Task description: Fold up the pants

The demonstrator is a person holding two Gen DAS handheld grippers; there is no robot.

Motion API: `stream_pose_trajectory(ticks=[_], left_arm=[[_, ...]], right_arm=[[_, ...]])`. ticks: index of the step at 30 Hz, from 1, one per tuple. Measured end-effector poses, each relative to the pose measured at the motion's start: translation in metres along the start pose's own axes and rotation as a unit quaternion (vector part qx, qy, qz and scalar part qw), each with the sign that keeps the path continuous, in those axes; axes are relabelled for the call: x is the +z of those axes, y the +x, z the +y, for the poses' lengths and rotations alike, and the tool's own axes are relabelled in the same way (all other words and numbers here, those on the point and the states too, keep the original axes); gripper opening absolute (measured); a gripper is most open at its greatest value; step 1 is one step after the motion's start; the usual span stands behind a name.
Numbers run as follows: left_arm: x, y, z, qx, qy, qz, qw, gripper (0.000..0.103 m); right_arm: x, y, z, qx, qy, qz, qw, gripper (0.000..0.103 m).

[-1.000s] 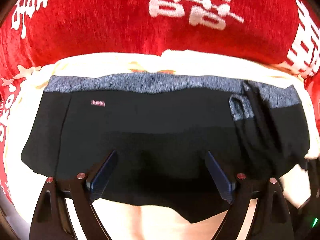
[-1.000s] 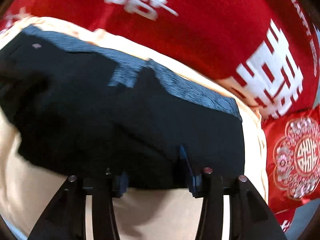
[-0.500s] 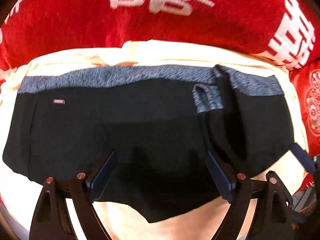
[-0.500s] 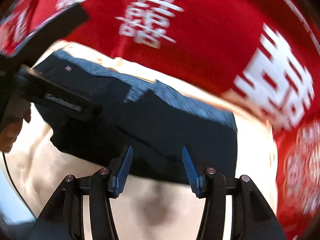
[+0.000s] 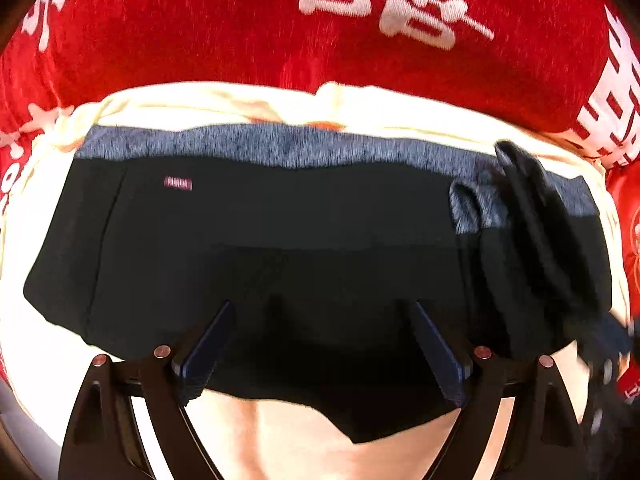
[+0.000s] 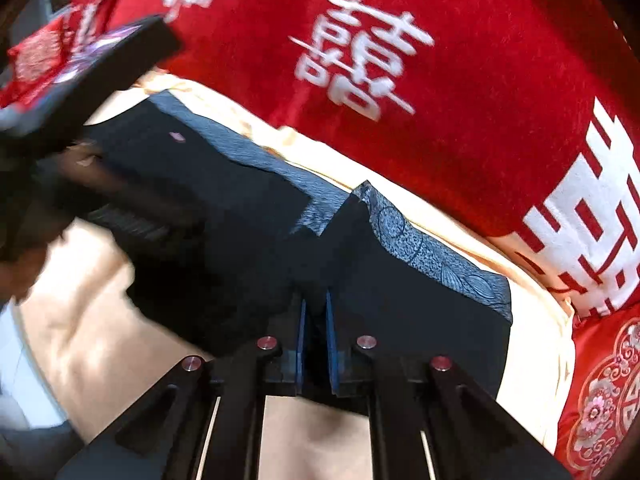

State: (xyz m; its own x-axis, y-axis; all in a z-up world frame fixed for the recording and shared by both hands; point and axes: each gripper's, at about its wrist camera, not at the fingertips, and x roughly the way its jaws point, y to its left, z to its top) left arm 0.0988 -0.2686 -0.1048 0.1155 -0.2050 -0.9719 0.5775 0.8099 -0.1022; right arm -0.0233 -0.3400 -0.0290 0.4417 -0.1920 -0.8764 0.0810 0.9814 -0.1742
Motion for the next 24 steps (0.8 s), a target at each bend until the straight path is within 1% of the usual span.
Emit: stream_pose_trajectory(ticks=[1,3,5,7,9,10,11,12,13,14,15,16,18,19,20,21,22,23,24], left_arm=[[0.003,0.000,0.000,0.001,0.000,-0.001,1.0000,0.090],[0.010,0.001,-0.002,0.003,-0.002,-0.001,1.0000,0.090],[0.016,-0.002,-0.004,0.005,-0.007,0.000,1.0000,0.090],[0.023,-0.007,-0.011,-0.006,-0.009,-0.003,0.9999,0.090],[0.029,-0.017,-0.022,-0.010,0.009,-0.014,0.9998,0.090],[0.032,-0.020,-0.030,-0.009,0.019,-0.018,0.9996,0.090],[0.036,-0.023,-0.038,-0.007,0.028,-0.022,0.9993,0.090],[0.041,-0.026,-0.046,-0.009,0.032,-0.024,0.9991,0.090],[0.044,-0.028,-0.051,-0.014,0.035,-0.026,0.9990,0.090],[0.048,-0.031,-0.060,-0.021,0.038,-0.028,0.9987,0.090],[0.053,-0.031,-0.068,-0.025,0.042,-0.030,0.9984,0.090],[0.057,-0.032,-0.076,-0.028,0.046,-0.031,0.9980,0.090],[0.064,-0.031,-0.097,-0.037,0.059,-0.033,0.9971,0.090],[0.068,-0.029,-0.108,-0.038,0.065,-0.030,0.9967,0.090],[0.069,-0.027,-0.118,-0.041,0.069,-0.028,0.9963,0.090],[0.069,-0.027,-0.123,-0.045,0.071,-0.027,0.9961,0.090],[0.071,-0.023,-0.134,-0.050,0.074,-0.021,0.9957,0.090],[0.071,-0.018,-0.142,-0.054,0.077,-0.017,0.9954,0.090],[0.071,-0.011,-0.150,-0.056,0.080,-0.013,0.9951,0.090]], right_arm=[[-0.004,0.000,0.007,-0.001,-0.012,0.008,1.000,0.010],[-0.014,0.012,0.021,-0.002,-0.027,0.031,0.999,0.010],[-0.024,0.030,0.028,-0.004,-0.020,0.048,0.999,0.011],[-0.024,0.034,0.031,-0.010,-0.019,0.042,0.999,0.014],[-0.022,0.030,0.030,-0.008,-0.018,0.042,0.999,0.015],[-0.022,0.023,0.025,0.005,-0.017,0.044,0.999,0.025],[-0.023,0.015,0.019,0.027,-0.008,0.044,0.999,0.035],[-0.023,0.004,0.007,0.057,0.013,0.038,0.998,0.050],[-0.024,-0.009,-0.012,0.078,0.046,0.026,0.996,0.057],[-0.027,-0.022,-0.034,0.088,0.085,0.013,0.992,0.057],[-0.031,-0.032,-0.065,0.088,0.134,0.004,0.987,0.057],[-0.035,-0.036,-0.093,0.082,0.178,0.003,0.981,0.057],[-0.048,-0.033,-0.148,0.080,0.266,0.005,0.961,0.057],[-0.058,-0.024,-0.182,0.084,0.322,0.014,0.943,0.057],[-0.070,-0.012,-0.209,0.097,0.370,0.023,0.924,0.057],[-0.082,0.006,-0.233,0.118,0.415,0.034,0.901,0.053],[-0.093,0.019,-0.247,0.134,0.442,0.045,0.886,0.044],[-0.098,0.032,-0.256,0.149,0.457,0.054,0.875,0.041],[-0.103,0.049,-0.264,0.176,0.470,0.062,0.863,0.038]])
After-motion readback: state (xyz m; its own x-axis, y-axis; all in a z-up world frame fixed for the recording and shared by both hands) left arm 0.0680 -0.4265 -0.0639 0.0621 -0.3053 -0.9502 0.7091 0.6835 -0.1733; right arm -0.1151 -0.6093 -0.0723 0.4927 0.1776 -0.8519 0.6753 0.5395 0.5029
